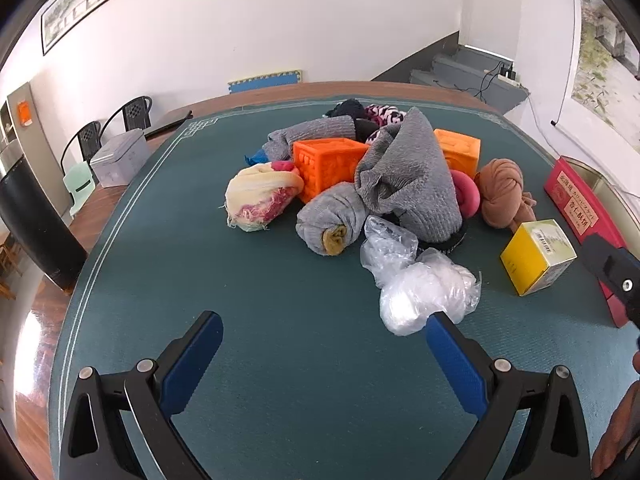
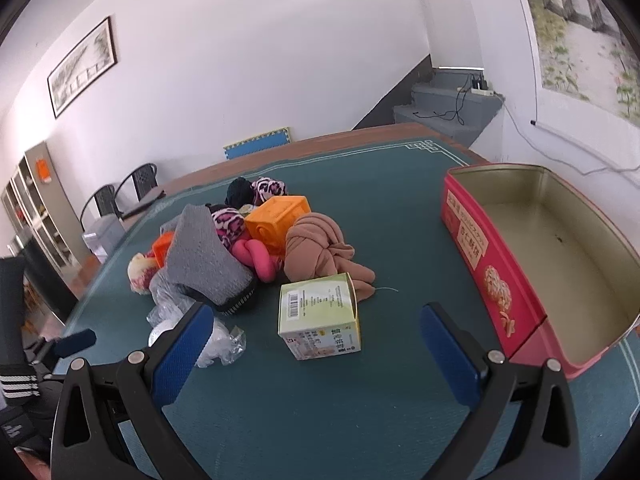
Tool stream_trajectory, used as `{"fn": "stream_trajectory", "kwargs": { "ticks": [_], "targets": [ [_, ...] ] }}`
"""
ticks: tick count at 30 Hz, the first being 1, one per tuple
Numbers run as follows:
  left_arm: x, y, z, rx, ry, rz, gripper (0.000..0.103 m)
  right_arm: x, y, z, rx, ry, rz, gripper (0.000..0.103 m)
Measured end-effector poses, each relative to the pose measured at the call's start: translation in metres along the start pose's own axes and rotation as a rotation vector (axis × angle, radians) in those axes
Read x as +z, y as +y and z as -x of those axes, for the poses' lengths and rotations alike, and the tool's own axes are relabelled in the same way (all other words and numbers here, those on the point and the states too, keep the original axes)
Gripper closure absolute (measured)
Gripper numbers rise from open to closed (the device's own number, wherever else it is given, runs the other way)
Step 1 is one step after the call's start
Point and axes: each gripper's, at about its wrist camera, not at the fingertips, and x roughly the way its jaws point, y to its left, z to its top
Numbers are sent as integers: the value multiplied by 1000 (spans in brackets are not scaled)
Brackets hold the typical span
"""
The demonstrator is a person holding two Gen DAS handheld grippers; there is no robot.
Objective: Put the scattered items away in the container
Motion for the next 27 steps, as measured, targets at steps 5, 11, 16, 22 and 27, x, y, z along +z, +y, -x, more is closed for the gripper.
{"fn": "stream_trajectory", "kwargs": {
  "ticks": [5, 11, 16, 22, 27],
  "targets": [
    [-1, -3, 3, 2, -28, -2, 0, -1, 2, 0, -2, -5, 2, 0],
    [-2, -5, 5, 5, -61, -4, 0, -1, 4, 0, -5, -12, 5, 0],
    [-3, -3, 2, -3, -58, -1, 0, -2, 5, -2, -3, -9, 8, 0],
    [-4, 2, -6, -30, -17, 32, 0, -4, 5, -8, -3, 15, 13, 0],
    [-5, 6, -9, -52, -2, 60, 0, -7, 7, -13, -17, 37, 28, 0]
  ]
}}
